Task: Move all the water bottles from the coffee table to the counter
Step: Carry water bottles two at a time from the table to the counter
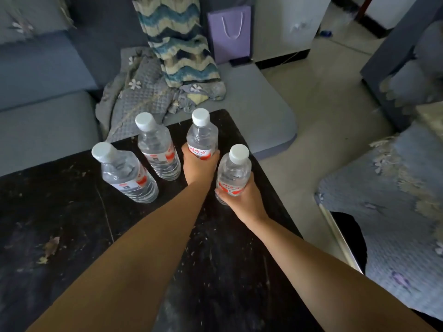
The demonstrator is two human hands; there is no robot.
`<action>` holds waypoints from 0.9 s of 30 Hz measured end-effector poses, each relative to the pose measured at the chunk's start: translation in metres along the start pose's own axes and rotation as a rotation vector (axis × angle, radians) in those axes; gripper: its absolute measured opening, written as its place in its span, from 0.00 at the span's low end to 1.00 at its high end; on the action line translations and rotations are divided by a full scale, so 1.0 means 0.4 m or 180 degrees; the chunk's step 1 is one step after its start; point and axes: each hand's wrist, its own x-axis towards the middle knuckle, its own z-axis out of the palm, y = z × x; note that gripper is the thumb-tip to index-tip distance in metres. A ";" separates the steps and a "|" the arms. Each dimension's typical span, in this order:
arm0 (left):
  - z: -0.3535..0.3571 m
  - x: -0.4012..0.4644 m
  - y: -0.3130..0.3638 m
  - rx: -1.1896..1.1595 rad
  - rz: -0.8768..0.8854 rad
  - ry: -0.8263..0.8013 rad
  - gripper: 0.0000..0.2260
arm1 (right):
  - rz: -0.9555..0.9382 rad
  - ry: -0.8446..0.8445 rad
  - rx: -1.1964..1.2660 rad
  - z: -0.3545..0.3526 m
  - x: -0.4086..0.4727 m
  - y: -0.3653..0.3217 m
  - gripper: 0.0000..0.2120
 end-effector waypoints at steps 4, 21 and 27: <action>-0.042 -0.025 -0.014 0.0232 0.0153 -0.0207 0.31 | 0.0226 -0.0067 0.0031 -0.020 -0.009 -0.004 0.26; -0.373 -0.348 -0.214 0.0253 -0.0129 -0.1211 0.20 | 0.1173 0.0306 -0.0326 -0.072 -0.413 -0.038 0.22; -0.494 -0.516 -0.281 0.0720 0.0111 -0.1839 0.19 | 0.1378 0.0739 -0.0124 -0.050 -0.673 -0.062 0.25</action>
